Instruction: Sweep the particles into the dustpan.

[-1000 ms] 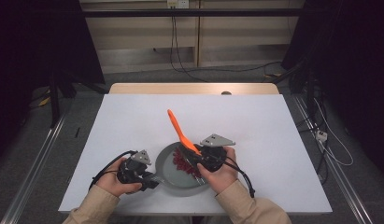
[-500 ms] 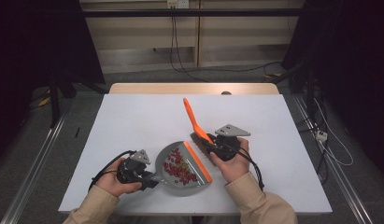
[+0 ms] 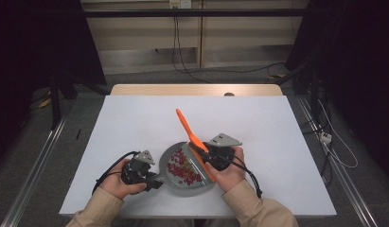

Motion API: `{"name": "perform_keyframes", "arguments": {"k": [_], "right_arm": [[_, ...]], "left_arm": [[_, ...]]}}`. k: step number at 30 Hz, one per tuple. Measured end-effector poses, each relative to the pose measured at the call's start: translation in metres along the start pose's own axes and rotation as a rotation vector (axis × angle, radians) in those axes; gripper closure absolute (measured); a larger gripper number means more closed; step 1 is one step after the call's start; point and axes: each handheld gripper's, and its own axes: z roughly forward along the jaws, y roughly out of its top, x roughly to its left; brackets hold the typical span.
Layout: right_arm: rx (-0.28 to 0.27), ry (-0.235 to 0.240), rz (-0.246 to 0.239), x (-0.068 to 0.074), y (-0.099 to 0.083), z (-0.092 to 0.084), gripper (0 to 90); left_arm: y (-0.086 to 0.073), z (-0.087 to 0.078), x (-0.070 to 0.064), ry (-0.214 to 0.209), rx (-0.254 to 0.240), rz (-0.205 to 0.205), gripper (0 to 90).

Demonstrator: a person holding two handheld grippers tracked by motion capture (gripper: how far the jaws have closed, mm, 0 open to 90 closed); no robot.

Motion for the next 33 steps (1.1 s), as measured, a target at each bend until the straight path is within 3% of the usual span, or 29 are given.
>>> {"name": "perform_keyframes", "arguments": {"k": [1,2,3,4,8,10,11,14,15,19,22,25,27,28,29,30,32,33], "right_arm": [[-0.007,0.016,0.010,0.002,0.001,-0.001,71.4],[-0.010,0.033,0.022,0.004,0.002,-0.002,71.4],[-0.006,0.046,0.014,0.006,0.003,-0.002,71.4],[-0.008,0.052,0.002,0.009,0.003,-0.002,71.4],[-0.019,0.101,-0.001,0.016,0.004,0.001,71.4],[-0.023,0.088,-0.014,0.015,0.005,0.000,71.4],[-0.028,0.080,-0.013,0.013,0.006,-0.001,71.4],[-0.043,0.067,0.014,0.003,0.008,-0.006,71.4],[-0.043,0.061,0.019,-0.001,0.008,-0.008,71.4],[-0.053,0.042,0.042,-0.014,0.007,-0.013,71.4],[-0.050,0.030,0.050,-0.021,0.005,-0.016,71.4],[-0.042,0.017,0.053,-0.026,0.004,-0.016,71.4],[-0.038,0.014,0.059,-0.028,0.004,-0.016,71.4],[-0.038,0.012,0.059,-0.028,0.004,-0.016,71.4],[-0.037,0.013,0.059,-0.029,0.004,-0.016,71.4],[-0.038,0.014,0.058,-0.029,0.004,-0.016,71.4],[-0.039,0.012,0.056,-0.029,0.004,-0.016,71.4],[-0.040,0.012,0.058,-0.029,0.004,-0.016,71.4]], "left_arm": [[0.000,-0.001,0.000,0.022,0.009,0.011,62.6],[0.001,-0.001,0.002,0.011,0.011,0.016,62.5],[0.001,0.001,0.001,0.012,-0.008,-0.006,62.5],[0.003,0.001,0.002,0.014,0.008,0.017,62.5],[0.007,0.006,0.002,0.023,-0.013,0.008,62.5],[0.009,0.007,0.000,0.028,-0.020,-0.001,62.4],[0.009,0.006,0.001,0.028,-0.008,0.022,62.3],[0.008,0.007,-0.001,0.034,-0.028,0.001,62.0],[0.008,0.006,0.000,0.036,-0.017,0.019,61.8],[0.007,0.005,-0.002,0.052,0.001,0.037,54.7],[0.007,0.006,-0.004,0.074,-0.016,0.020,50.5],[0.013,0.008,-0.007,0.092,0.031,0.064,50.5],[0.016,0.011,-0.010,0.107,0.038,0.068,51.8],[0.018,0.014,-0.012,0.122,0.031,0.050,52.5],[0.020,0.013,-0.011,0.140,0.072,0.097,53.2],[0.021,0.017,-0.014,0.153,0.030,0.058,54.5],[0.024,0.017,-0.013,0.157,0.069,0.101,58.2],[0.024,0.020,-0.015,0.156,0.057,0.087,59.2]]}}
